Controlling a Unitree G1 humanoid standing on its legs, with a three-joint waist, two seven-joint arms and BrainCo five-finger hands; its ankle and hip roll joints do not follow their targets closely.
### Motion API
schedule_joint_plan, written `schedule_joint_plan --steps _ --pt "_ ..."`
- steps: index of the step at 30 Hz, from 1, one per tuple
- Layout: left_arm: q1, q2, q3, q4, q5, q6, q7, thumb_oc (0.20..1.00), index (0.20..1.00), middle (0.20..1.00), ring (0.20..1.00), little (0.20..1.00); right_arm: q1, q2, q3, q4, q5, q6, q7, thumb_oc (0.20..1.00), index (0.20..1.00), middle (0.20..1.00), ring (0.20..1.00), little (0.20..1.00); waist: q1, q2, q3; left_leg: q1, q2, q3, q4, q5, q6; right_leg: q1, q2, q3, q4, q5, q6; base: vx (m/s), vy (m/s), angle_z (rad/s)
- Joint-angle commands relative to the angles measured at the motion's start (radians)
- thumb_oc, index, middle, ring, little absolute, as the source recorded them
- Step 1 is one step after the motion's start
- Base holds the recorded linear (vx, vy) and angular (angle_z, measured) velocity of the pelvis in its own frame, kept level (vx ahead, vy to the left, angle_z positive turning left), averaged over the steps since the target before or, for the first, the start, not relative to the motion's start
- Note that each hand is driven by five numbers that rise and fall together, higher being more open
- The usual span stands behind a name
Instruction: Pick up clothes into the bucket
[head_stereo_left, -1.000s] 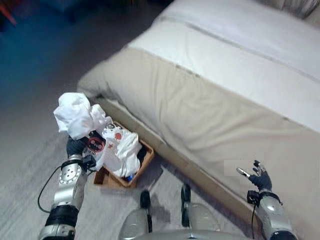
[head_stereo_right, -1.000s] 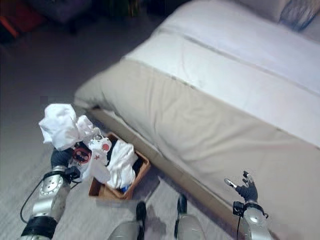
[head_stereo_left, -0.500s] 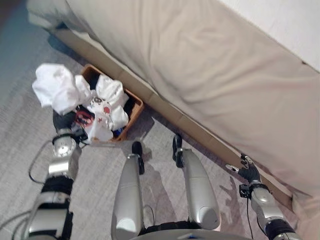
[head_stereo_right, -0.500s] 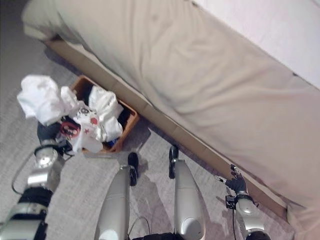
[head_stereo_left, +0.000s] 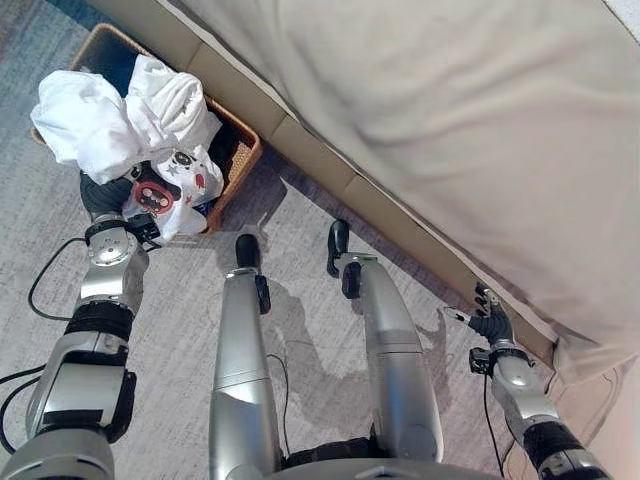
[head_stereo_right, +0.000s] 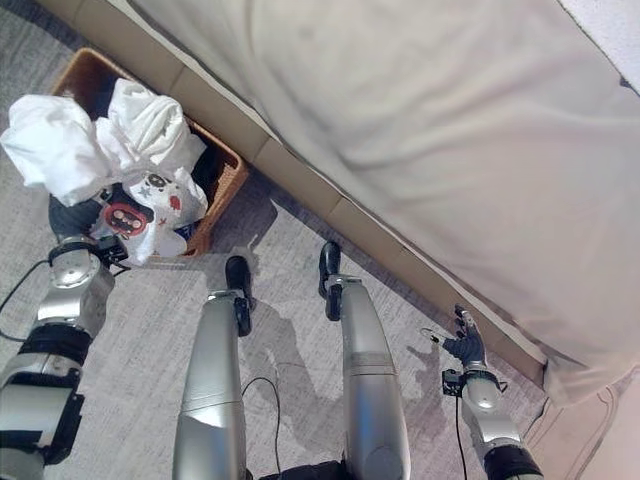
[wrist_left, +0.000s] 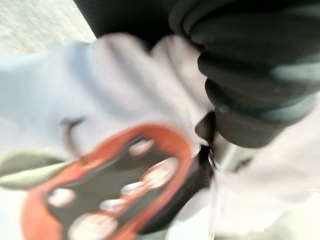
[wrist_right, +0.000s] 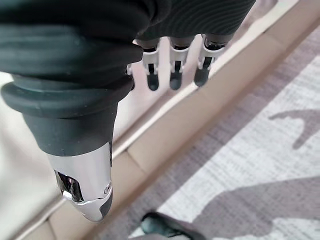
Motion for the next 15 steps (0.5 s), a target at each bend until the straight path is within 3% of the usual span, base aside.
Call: schedule_joint_plan --steps 1,15 --pt "-0.036 0.038 0.025 0.017 -0.059 -0.036 0.054 1.0 1.0 1.0 1.0 1.0 0.027 -0.01 0.021 -0.025 0.039 -0.033 -0.038 1.0 1.0 1.0 1.0 1.0 0.009 -0.012 -0.022 0.039 -0.006 -0.002 0.022 -0.038 0.021 0.078 -0.04 0.026 -0.02 -0.005 0.052 0.0 0.0 0.0" --pt "0.095 -0.115 0.201 0.025 -0.288 -0.054 0.07 1.0 1.0 1.0 1.0 1.0 -0.018 -0.01 0.032 -0.022 0.035 -0.002 -0.055 1.0 1.0 1.0 1.0 1.0 0.026 -0.004 -0.022 0.153 0.004 0.015 -0.098 -0.013 0.016 0.167 -0.025 0.026 -0.145 0.029 0.051 0.0 0.0 0.0"
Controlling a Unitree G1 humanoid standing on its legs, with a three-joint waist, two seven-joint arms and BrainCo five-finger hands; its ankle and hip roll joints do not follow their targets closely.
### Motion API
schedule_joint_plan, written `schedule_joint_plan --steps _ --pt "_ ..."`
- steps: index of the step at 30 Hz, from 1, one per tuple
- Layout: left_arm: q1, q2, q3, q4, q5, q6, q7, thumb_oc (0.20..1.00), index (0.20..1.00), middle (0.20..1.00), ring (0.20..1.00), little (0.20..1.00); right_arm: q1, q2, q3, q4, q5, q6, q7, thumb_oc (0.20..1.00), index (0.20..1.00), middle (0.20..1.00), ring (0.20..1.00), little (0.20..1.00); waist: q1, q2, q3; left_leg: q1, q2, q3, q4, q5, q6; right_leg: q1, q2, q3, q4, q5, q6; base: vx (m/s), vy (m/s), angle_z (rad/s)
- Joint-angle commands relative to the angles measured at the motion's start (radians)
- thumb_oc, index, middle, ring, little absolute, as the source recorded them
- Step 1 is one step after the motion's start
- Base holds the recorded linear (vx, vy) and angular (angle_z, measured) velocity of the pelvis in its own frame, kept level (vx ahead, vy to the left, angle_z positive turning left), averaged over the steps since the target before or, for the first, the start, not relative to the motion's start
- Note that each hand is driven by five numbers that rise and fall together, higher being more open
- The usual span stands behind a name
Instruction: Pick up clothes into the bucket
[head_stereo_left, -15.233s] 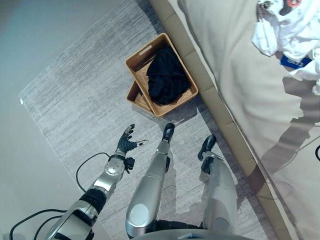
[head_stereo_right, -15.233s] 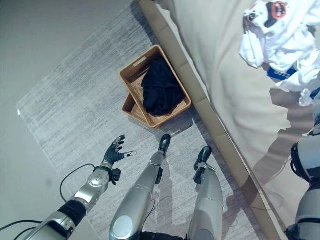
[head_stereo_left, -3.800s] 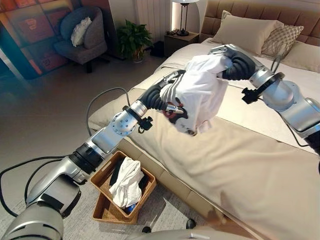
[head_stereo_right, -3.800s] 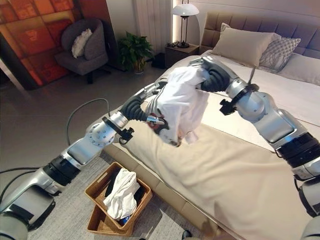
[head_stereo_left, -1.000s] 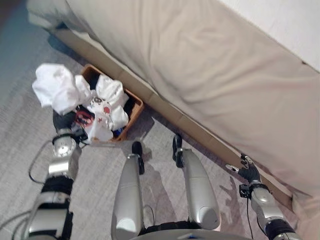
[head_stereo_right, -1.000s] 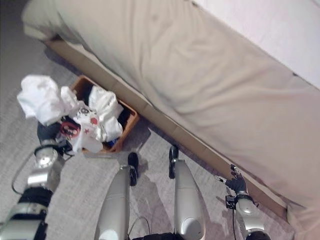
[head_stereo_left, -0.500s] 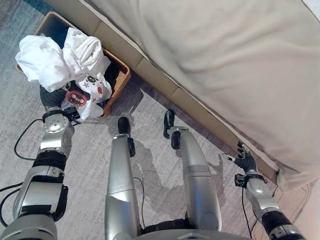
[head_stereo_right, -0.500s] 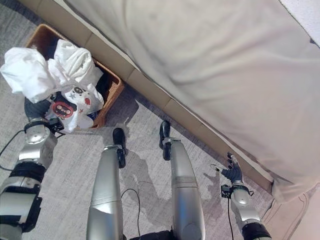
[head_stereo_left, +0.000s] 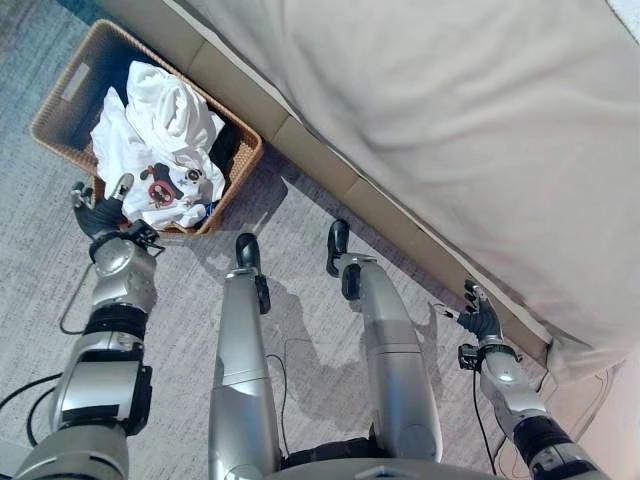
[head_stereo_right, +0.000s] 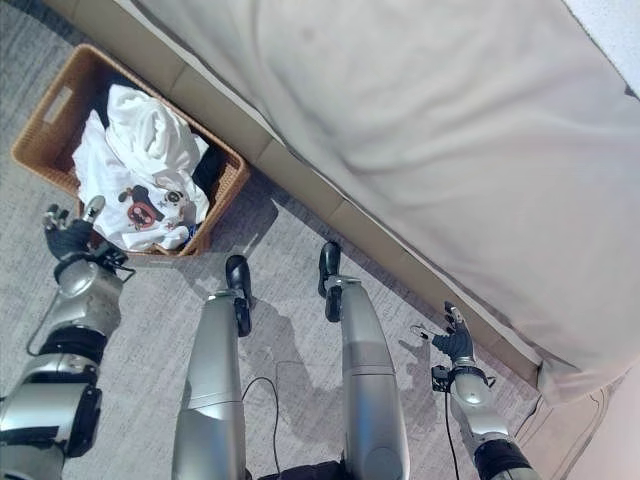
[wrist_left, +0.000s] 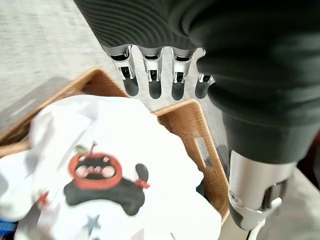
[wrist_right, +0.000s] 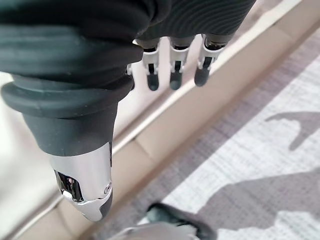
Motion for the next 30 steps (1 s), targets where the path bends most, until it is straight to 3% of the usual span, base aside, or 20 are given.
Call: schedule_joint_plan --steps 1,8,9,12,13,17,18,20,23,30 --pt "0.054 0.005 0.052 0.007 -0.039 -0.048 0.009 1.0 1.0 1.0 1.0 1.0 0.01 -0.028 -0.002 -0.008 0.032 -0.001 -0.031 1.0 1.0 1.0 1.0 1.0 0.025 0.003 -0.019 0.086 0.0 -0.004 -0.047 -0.013 0.008 0.104 -0.027 0.019 -0.094 0.02 0.046 0.0 -0.01 -0.08" --pt "0.212 -0.096 0.064 -0.035 0.093 -0.071 -0.029 1.0 1.0 1.0 1.0 1.0 0.006 -0.005 -0.018 0.021 0.022 -0.006 -0.022 1.0 1.0 1.0 1.0 1.0 0.053 0.031 -0.019 0.313 0.003 0.01 -0.219 0.039 -0.008 0.305 -0.018 0.014 -0.226 0.047 0.047 0.01 -0.045 -0.08" --pt "0.238 -0.116 0.05 -0.048 0.114 -0.073 -0.047 1.0 1.0 1.0 1.0 1.0 0.005 0.003 -0.024 0.035 0.025 -0.008 -0.017 1.0 1.0 1.0 1.0 1.0 0.055 0.034 -0.019 0.34 -0.003 0.018 -0.26 0.085 -0.006 0.334 -0.024 0.004 -0.26 0.082 0.04 -0.05 -0.06 -0.08" --pt "0.313 -0.173 0.011 -0.069 0.162 -0.081 -0.123 1.0 1.0 1.0 1.0 1.0 0.0 0.015 -0.042 0.085 0.033 -0.012 0.007 1.0 1.0 1.0 1.0 1.0 0.065 0.056 -0.025 0.482 -0.003 0.015 -0.359 0.118 -0.019 0.474 -0.021 -0.009 -0.333 0.093 0.043 0.07 -0.093 0.05" --pt "0.366 -0.207 -0.01 -0.092 0.162 -0.085 -0.189 1.0 1.0 1.0 1.0 1.0 0.013 0.021 -0.057 0.115 0.028 -0.012 0.018 1.0 1.0 1.0 1.0 1.0 0.067 0.07 -0.048 0.566 0.001 0.017 -0.43 0.137 -0.027 0.551 -0.014 -0.015 -0.381 0.099 0.045 0.12 -0.067 0.09" --pt "0.441 -0.23 -0.021 -0.092 0.191 -0.093 -0.257 1.0 1.0 1.0 1.0 1.0 0.046 0.021 -0.064 0.132 -0.007 -0.011 0.042 1.0 1.0 1.0 1.0 1.0 0.07 0.083 -0.096 0.685 0.014 0.025 -0.529 0.167 -0.036 0.664 0.004 -0.019 -0.462 0.114 0.048 0.18 -0.088 0.04" --pt "0.481 -0.243 -0.026 -0.061 0.217 -0.08 -0.3 1.0 1.0 1.0 1.0 1.0 0.07 0.027 -0.065 0.162 -0.017 -0.008 0.067 1.0 1.0 1.0 1.0 1.0 0.077 0.092 -0.134 0.752 0.02 0.029 -0.578 0.177 -0.041 0.735 0.019 -0.024 -0.508 0.115 0.051 0.12 -0.065 -0.03" --pt "0.5 -0.25 -0.028 -0.047 0.237 -0.082 -0.312 1.0 1.0 1.0 1.0 1.0 0.083 0.034 -0.066 0.177 -0.016 -0.005 0.079 1.0 1.0 1.0 1.0 1.0 0.077 0.093 -0.154 0.781 0.02 0.032 -0.606 0.189 -0.045 0.765 0.025 -0.026 -0.536 0.121 0.051 0.13 -0.091 -0.06" --pt "0.551 -0.276 -0.065 0.024 0.338 -0.056 -0.359 1.0 1.0 1.0 1.0 1.0 0.117 0.066 -0.076 0.244 0.02 0.005 0.135 1.0 1.0 1.0 1.0 1.0 0.084 0.108 -0.232 0.875 0.029 0.045 -0.675 0.207 -0.06 0.877 0.051 -0.039 -0.645 0.129 0.053 0.14 -0.102 -0.07" --pt "0.59 -0.317 -0.096 0.16 0.445 -0.008 -0.404 1.0 1.0 1.0 1.0 1.0 0.138 0.089 -0.099 0.329 0.074 0.038 0.201 1.0 1.0 1.0 1.0 1.0 0.085 0.115 -0.314 0.973 0.04 0.071 -0.685 0.198 -0.072 1.001 0.057 -0.05 -0.69 0.115 0.045 0.1 -0.053 -0.01"
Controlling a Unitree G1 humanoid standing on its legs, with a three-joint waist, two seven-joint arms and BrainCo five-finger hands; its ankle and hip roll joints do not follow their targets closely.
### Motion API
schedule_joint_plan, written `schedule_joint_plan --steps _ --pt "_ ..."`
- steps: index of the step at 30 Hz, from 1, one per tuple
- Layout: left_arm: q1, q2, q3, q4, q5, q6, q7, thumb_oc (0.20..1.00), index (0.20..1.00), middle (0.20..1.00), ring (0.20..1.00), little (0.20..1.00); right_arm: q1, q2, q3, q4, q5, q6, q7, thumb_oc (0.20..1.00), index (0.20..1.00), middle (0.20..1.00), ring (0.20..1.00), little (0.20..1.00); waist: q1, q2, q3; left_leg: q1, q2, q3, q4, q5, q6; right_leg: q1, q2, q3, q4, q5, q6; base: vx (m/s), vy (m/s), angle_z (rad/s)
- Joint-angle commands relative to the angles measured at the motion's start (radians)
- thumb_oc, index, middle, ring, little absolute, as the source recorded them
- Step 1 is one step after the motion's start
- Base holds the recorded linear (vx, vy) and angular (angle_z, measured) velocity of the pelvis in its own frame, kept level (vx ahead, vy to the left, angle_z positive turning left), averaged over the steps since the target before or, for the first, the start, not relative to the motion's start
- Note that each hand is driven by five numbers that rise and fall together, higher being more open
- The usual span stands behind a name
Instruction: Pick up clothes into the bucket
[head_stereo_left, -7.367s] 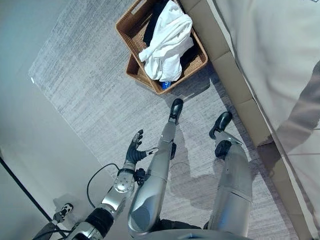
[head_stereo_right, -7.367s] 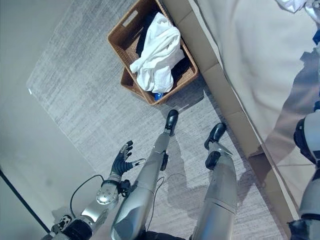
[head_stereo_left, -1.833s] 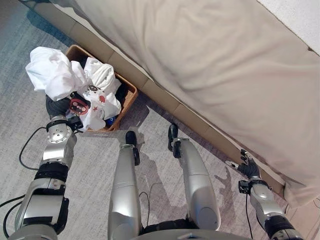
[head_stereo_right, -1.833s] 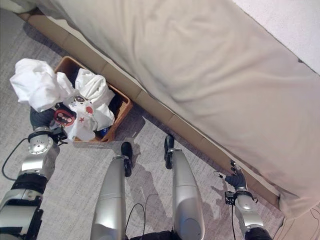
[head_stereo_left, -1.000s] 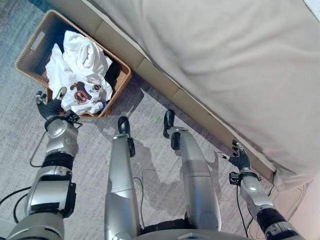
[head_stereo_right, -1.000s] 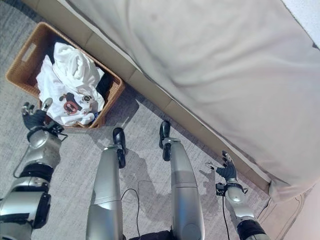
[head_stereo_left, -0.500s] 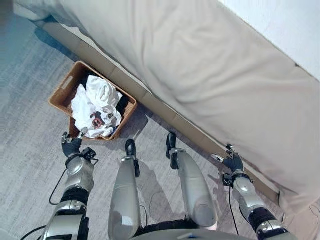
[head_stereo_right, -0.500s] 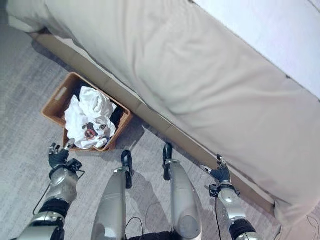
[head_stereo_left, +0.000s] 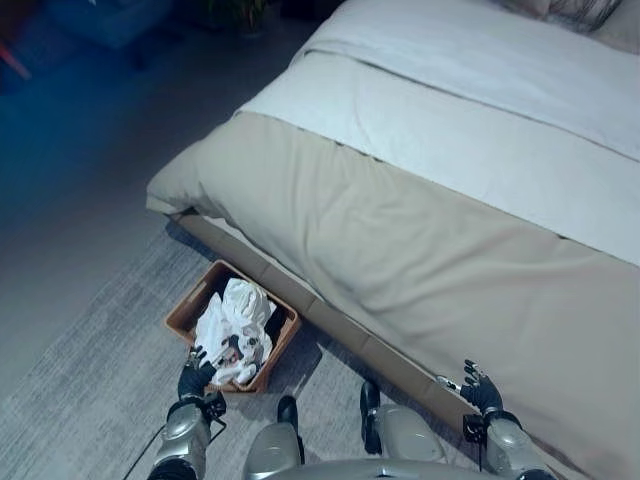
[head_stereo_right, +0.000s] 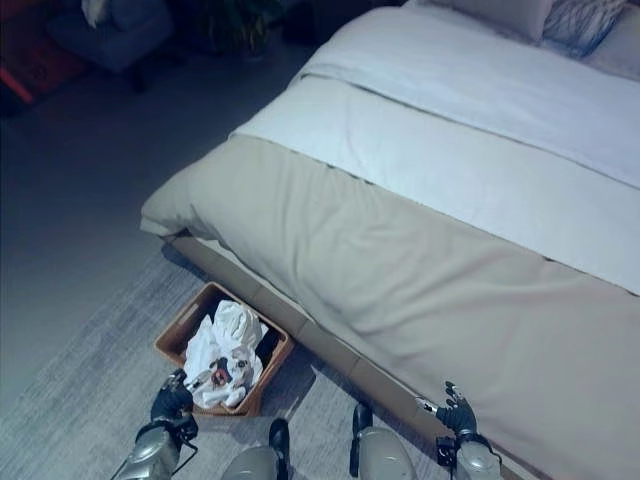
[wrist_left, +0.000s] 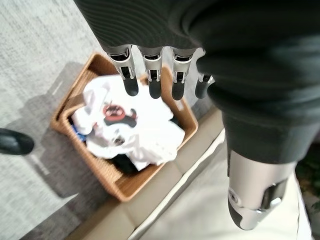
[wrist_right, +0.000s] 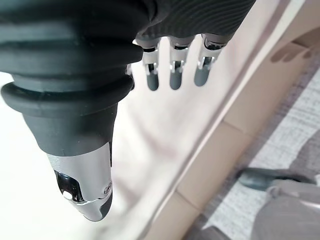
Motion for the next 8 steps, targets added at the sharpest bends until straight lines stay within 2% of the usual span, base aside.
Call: schedule_joint_plan --steps 1,3,4,8 --pt "0.014 0.009 -0.011 0.042 0.086 0.012 -0.028 1.0 1.0 1.0 1.0 1.0 0.004 0.0 -0.032 0.014 0.083 0.01 0.042 1.0 1.0 1.0 1.0 1.0 -0.003 -0.036 -0.037 -0.039 -0.032 0.015 0.03 0.018 0.012 0.076 -0.042 -0.025 -0.109 0.065 0.05 0.08 -0.024 0.08" --pt "0.015 -0.002 -0.043 0.076 0.166 0.028 -0.02 1.0 1.0 1.0 1.0 1.0 0.001 0.005 -0.029 0.049 0.064 0.022 0.041 1.0 1.0 1.0 1.0 1.0 -0.006 -0.036 -0.051 -0.013 -0.026 0.022 0.025 0.018 0.008 0.106 -0.041 -0.034 -0.114 0.057 0.047 0.08 -0.019 0.1" --pt "0.017 -0.003 -0.104 0.089 0.293 0.029 -0.02 1.0 1.0 1.0 1.0 1.0 -0.004 0.004 -0.013 0.07 0.026 0.034 0.039 1.0 1.0 1.0 1.0 1.0 -0.008 -0.034 -0.069 0.007 -0.027 0.028 0.025 0.015 0.008 0.133 -0.041 -0.04 -0.12 0.05 0.045 0.1 -0.008 0.15" --pt "0.039 -0.027 -0.095 0.111 0.274 0.043 -0.023 1.0 1.0 1.0 1.0 1.0 -0.001 0.014 0.009 0.101 -0.017 0.047 0.047 1.0 1.0 1.0 1.0 1.0 0.001 -0.036 -0.087 0.042 -0.032 0.03 0.021 0.004 0.012 0.175 -0.045 -0.046 -0.131 0.047 0.046 0.07 -0.005 0.1"
